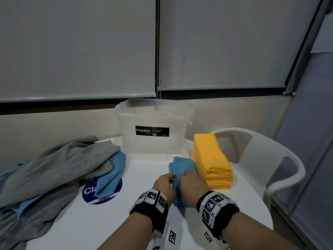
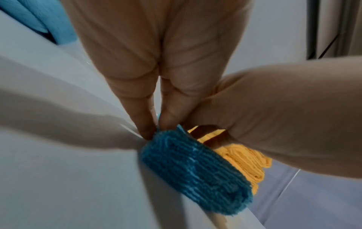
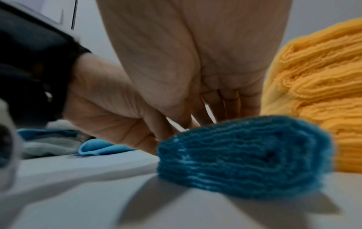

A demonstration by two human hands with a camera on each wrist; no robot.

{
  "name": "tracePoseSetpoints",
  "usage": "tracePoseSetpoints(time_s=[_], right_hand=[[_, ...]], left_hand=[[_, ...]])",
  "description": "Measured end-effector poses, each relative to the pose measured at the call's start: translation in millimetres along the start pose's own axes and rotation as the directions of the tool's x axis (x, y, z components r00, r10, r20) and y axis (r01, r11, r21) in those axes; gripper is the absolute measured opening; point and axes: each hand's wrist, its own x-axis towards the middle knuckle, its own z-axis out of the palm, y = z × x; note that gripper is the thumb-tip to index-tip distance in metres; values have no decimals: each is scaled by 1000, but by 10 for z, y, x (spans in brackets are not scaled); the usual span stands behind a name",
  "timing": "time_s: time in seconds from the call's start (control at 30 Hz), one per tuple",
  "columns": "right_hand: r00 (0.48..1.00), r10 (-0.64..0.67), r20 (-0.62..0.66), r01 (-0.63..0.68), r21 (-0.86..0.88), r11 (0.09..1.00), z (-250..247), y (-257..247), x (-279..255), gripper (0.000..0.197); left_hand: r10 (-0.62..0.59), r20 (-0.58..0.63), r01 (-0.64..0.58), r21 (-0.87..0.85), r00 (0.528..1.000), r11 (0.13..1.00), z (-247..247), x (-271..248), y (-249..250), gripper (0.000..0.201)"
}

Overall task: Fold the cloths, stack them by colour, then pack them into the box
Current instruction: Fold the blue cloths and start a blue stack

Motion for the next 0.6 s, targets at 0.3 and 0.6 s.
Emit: tracePoseSetpoints(time_s=[0.3,0.6], right_hand=[[992,-45,118,17,231,973,60,7,-6,43],[984,-103,143,79,164,983,52,28,40,44]], left_hand=[[52,198,-94,210,979,973,-57,54,161,56],[36,147,-68,220,988,973,16,89,129,27]])
